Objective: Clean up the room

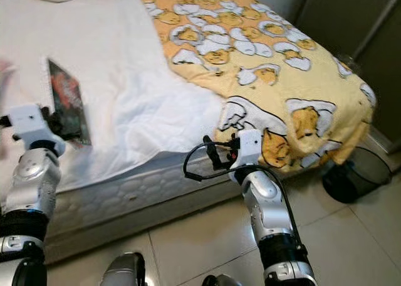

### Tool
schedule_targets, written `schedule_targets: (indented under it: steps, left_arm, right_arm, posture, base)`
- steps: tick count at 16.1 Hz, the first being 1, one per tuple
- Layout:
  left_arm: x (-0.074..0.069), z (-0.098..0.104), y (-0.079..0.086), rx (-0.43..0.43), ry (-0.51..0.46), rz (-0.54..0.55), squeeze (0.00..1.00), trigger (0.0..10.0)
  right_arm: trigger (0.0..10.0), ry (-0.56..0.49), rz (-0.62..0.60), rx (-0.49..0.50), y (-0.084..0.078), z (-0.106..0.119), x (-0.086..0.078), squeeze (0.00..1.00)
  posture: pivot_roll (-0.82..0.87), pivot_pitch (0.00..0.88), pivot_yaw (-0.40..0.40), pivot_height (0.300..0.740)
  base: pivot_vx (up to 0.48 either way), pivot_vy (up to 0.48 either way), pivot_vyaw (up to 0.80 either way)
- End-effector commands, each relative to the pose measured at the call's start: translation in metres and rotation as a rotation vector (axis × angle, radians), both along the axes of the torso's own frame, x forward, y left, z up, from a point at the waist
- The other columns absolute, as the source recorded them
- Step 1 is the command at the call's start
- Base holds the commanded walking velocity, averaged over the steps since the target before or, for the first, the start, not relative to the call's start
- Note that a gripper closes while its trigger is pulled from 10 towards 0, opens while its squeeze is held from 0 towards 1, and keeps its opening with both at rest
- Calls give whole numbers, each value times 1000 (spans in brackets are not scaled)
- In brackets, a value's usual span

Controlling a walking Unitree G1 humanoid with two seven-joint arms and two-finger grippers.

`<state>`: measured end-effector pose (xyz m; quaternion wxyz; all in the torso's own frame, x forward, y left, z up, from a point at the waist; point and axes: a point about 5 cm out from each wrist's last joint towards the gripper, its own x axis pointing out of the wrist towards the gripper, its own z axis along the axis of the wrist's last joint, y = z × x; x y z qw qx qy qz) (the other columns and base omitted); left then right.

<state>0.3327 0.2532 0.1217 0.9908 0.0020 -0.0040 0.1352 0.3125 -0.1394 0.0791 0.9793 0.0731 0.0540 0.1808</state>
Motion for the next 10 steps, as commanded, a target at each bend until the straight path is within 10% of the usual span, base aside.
schedule_targets:
  steps: [1, 10]
  left_arm:
    - [4, 19, -8, 59, -82, -43, 0, 0]
    - [4, 16, -15, 32, -50, -31, 0, 0]
  right_arm:
    - [10000, -14, -8, -17, -5, 0, 0, 27]
    - [10000, -26, 23, -34, 5, -4, -3, 55]
  posture:
    - [33, 20, -50, 740]
    - [31, 26, -55, 740]
  base:
    - [0, 0, 0]
    - [427, 0, 160]
